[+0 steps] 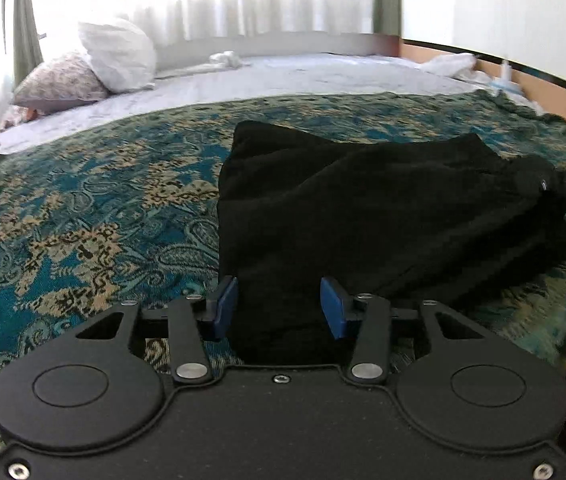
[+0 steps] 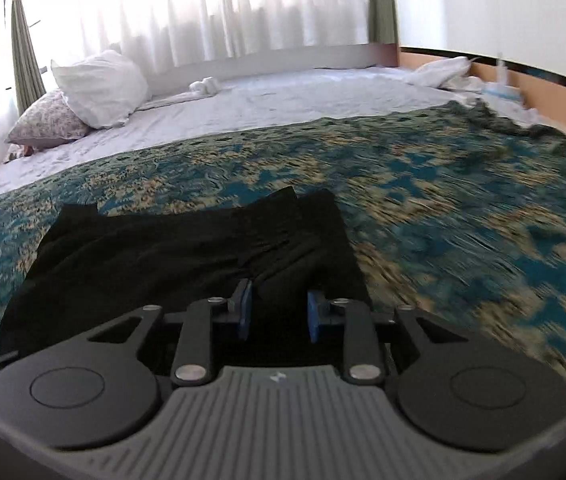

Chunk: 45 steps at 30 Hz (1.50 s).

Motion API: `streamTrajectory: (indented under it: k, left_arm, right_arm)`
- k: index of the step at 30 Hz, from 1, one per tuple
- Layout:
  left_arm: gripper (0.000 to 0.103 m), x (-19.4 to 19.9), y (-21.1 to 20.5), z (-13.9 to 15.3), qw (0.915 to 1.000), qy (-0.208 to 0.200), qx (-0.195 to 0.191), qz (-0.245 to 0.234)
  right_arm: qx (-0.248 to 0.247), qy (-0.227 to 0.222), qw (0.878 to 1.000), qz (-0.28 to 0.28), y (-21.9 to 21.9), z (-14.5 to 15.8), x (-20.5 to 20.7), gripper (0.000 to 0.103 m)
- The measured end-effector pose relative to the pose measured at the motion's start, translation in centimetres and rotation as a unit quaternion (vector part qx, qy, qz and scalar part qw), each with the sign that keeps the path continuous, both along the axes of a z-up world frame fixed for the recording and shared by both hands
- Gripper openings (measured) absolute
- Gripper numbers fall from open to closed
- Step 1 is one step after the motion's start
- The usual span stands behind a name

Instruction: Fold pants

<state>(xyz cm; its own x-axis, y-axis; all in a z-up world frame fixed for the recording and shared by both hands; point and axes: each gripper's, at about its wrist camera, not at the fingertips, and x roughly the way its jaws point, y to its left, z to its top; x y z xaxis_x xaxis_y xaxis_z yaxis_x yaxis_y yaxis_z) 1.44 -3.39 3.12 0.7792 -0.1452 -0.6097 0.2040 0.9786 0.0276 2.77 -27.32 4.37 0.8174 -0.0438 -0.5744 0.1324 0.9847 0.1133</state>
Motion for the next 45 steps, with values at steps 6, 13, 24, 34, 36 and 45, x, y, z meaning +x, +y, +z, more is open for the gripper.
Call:
streamTrajectory:
  k: [6,13,24,34,36,45]
  left_arm:
    - [0.043,2.9,1.6,4.6,0.9972,-0.045,-0.056,-0.022]
    - [0.029,13.9,-0.1,4.9,0.9977,-0.014,-0.044,-0.050]
    - [0.040,20.9,-0.2,-1.7,0.9998,0.020,-0.003,0.002]
    - [0.048,21.0,1.1,-1.2,0.9977,0.042,-0.047,0.025]
    - [0.047,20.5,1.4,-0.7,0.9968,0.047,-0.056,0.032]
    - [0.073,14.0,1.9,3.2,0.9975,0.014,-0.055,0.041]
  right_arm:
    - [-0.047,0.013,0.999,0.000,0.3,-0.6,-2.0,0.052]
    - [-0.060,-0.041,0.997,0.009,0.0,4.3,-1.0,0.090]
    - [-0.054,0.068,0.996,0.016,-0.8,-1.7,12.5,0.046]
    - [-0.009,0.015,1.000,-0.007,-2.9,-2.2,10.8,0.071]
    - [-0.018,-0.001,1.000,-0.007,-2.5,-1.2,9.5,0.073]
    - [-0.039,-0.051,0.998,0.012,0.1,1.6,2.8,0.086]
